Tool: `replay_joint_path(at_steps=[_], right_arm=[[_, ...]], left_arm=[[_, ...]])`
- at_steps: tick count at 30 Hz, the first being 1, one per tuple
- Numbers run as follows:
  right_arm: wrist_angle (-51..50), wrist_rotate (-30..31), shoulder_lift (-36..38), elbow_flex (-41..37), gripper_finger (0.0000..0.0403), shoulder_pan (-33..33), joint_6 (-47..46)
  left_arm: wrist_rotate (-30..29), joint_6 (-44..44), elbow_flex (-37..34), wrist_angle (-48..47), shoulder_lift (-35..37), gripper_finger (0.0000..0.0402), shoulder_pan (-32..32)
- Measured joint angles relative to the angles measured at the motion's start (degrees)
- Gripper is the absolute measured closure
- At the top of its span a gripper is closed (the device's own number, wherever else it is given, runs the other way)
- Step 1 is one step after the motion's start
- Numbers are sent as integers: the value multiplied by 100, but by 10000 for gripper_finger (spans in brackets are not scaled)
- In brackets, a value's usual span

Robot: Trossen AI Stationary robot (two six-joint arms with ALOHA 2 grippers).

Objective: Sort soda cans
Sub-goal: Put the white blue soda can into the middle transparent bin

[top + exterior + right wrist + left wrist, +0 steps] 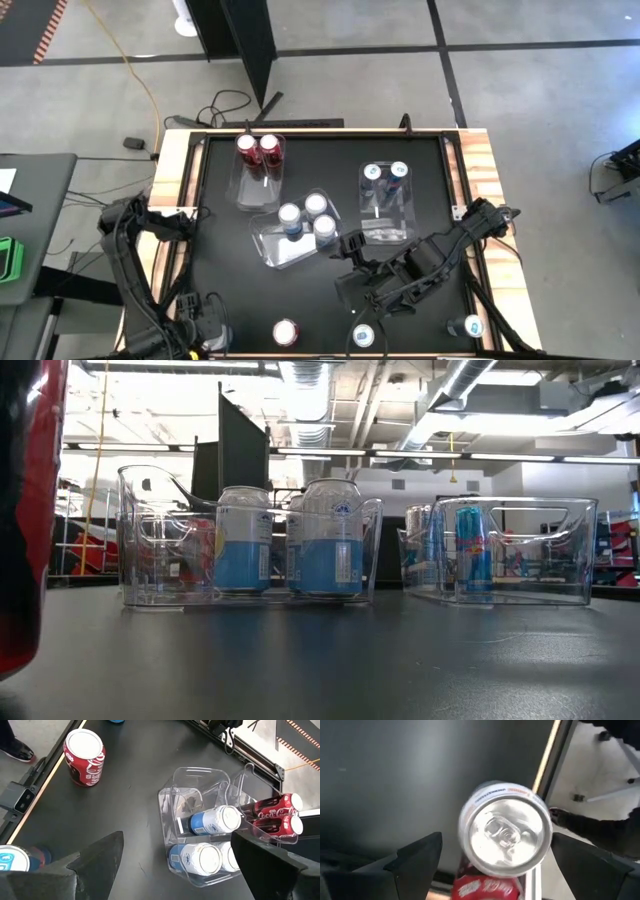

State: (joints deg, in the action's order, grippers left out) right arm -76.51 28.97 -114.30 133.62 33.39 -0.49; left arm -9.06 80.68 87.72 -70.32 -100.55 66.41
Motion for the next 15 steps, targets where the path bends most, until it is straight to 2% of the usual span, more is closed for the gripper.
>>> replay_joint_path(at_steps=[7,15], right_arm=[[10,-1,0,0,15,0,-40],[15,-13,0,0,15,35,-122]], left_arm=[[-11,108,-384,204,7,32,0],[-22,119,-1031,966,2,32,0]])
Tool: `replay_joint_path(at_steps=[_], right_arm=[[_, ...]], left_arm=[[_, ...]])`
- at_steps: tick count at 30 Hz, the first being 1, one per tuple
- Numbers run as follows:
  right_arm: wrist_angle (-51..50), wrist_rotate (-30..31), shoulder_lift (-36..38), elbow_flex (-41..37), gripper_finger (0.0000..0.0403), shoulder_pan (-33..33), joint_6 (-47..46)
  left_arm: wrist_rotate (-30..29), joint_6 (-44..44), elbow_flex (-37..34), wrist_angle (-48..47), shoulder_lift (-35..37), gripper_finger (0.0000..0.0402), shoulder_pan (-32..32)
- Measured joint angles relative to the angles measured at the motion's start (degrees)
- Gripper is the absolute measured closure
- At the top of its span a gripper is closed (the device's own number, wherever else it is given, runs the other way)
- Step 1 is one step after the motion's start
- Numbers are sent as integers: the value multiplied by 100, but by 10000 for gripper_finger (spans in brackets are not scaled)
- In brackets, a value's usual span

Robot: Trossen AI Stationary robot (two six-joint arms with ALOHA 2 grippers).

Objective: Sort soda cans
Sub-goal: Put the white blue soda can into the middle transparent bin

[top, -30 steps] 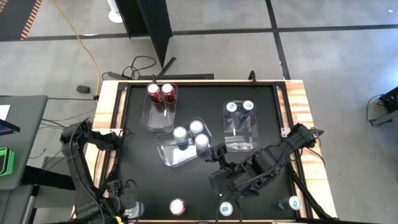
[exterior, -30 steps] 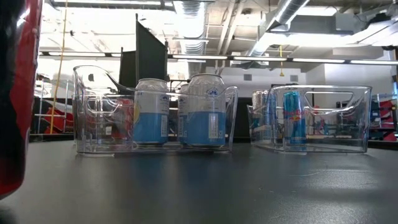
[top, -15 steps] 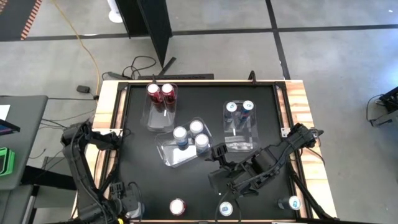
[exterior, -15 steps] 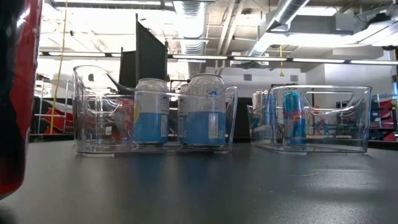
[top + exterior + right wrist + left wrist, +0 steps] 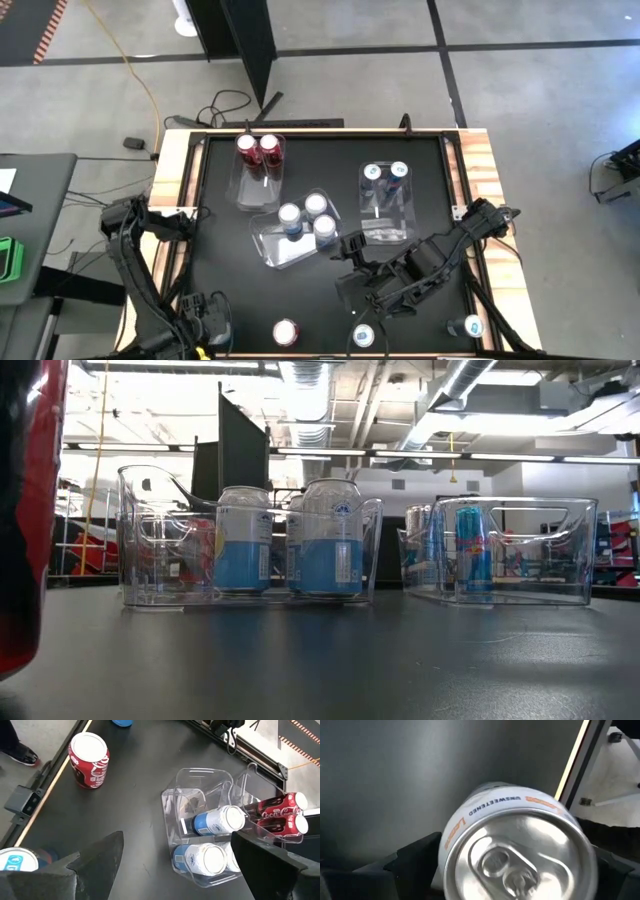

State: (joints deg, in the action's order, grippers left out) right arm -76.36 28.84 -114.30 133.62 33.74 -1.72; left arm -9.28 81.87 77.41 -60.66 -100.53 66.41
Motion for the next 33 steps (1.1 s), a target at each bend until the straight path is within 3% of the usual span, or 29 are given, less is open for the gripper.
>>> replay_joint_path(at_steps=[7,14,22,33], right_arm=[[-1,-7,0,0,15,2,-73],[-13,-7,0,0,15,0,-93],[-176,-7,0,0,15,0,-143],[-419,154,0,2,15,208,-244]], left_arm=[[-277,-61,-276,175,0,45,0],[-389,-236,-365,289,9,110,-4],[-456,-568,-360,252,30,111,-179],[-672,-1787,337,-789,496,111,-918]])
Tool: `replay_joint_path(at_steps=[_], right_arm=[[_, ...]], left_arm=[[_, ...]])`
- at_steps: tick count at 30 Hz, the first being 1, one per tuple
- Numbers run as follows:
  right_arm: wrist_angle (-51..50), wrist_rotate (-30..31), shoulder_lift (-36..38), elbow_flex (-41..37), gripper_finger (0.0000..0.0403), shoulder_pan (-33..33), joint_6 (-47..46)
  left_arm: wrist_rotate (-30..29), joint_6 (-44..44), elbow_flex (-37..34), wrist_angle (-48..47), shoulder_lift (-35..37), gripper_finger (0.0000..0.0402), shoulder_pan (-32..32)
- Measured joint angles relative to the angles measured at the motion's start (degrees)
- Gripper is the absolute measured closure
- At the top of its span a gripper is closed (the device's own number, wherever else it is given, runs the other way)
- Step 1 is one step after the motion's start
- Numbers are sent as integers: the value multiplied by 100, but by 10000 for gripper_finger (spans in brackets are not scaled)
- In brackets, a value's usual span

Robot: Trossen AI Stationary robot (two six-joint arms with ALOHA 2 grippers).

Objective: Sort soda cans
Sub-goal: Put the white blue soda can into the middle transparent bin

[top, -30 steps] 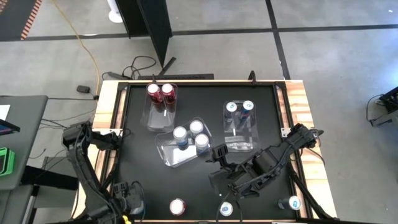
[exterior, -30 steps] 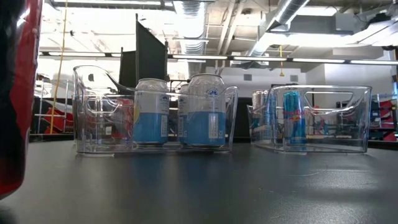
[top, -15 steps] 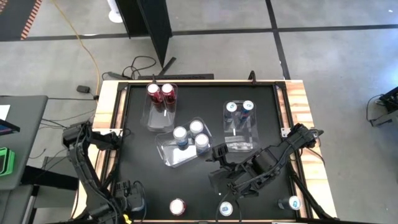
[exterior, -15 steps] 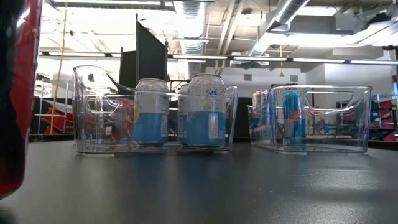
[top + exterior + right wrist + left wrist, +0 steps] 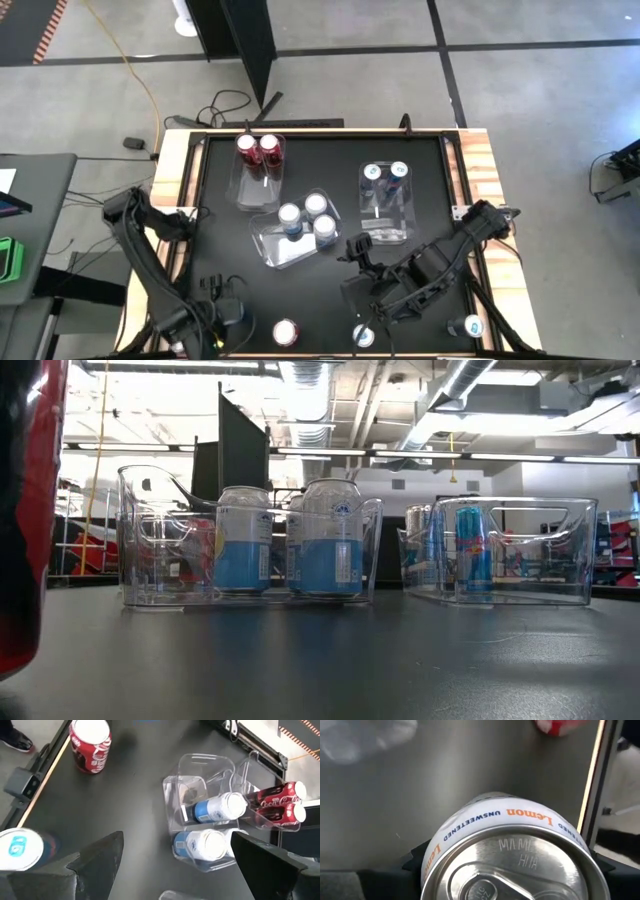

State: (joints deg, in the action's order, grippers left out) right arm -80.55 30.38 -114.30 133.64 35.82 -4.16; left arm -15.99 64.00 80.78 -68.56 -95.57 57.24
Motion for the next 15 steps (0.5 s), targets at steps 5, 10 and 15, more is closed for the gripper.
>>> replay_joint_path(at_steps=[5,10,15], right_arm=[[-224,65,0,0,15,145,-305],[-253,124,0,0,15,299,-501],[-263,124,0,0,15,441,-700]], left_arm=[[-483,-769,145,-327,416,111,-558],[-868,-1954,211,-174,754,111,-1552],[-769,-3347,211,367,867,111,-2769]])
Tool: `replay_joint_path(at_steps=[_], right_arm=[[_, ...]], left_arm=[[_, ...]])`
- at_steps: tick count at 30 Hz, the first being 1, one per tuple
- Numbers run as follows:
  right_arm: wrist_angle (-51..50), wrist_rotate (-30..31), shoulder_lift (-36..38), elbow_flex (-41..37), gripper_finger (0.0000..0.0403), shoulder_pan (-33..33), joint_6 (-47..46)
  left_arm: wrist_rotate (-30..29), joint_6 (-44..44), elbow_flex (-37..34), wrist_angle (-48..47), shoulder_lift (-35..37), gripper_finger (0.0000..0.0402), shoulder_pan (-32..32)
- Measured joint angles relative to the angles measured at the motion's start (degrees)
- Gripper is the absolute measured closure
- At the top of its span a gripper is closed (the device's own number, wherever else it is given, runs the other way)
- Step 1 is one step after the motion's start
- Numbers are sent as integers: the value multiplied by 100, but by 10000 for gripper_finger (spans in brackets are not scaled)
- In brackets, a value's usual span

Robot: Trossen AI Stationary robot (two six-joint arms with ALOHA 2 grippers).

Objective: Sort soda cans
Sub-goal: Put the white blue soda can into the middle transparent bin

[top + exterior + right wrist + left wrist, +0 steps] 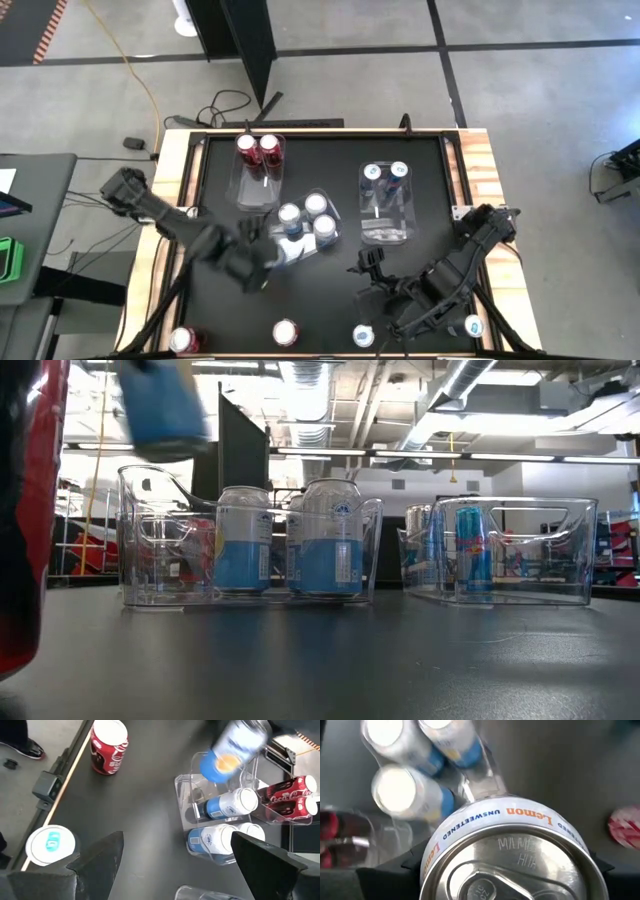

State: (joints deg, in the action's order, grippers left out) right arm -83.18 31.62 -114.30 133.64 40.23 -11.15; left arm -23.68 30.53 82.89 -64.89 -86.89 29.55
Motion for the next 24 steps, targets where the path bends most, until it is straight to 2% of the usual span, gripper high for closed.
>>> replay_joint_path(at_steps=[5,10,17,24], right_arm=[[-2,0,0,0,15,93,-116],[-43,0,0,0,15,146,-151],[-70,0,0,0,15,144,-197],[-81,0,0,0,15,144,-252]], left_arm=[[484,-1137,0,604,-53,111,-886],[731,-1709,0,790,-97,111,-1434],[1186,-2084,0,909,-548,111,-1730],[1190,-2402,-2,1006,-1056,111,-1831]])
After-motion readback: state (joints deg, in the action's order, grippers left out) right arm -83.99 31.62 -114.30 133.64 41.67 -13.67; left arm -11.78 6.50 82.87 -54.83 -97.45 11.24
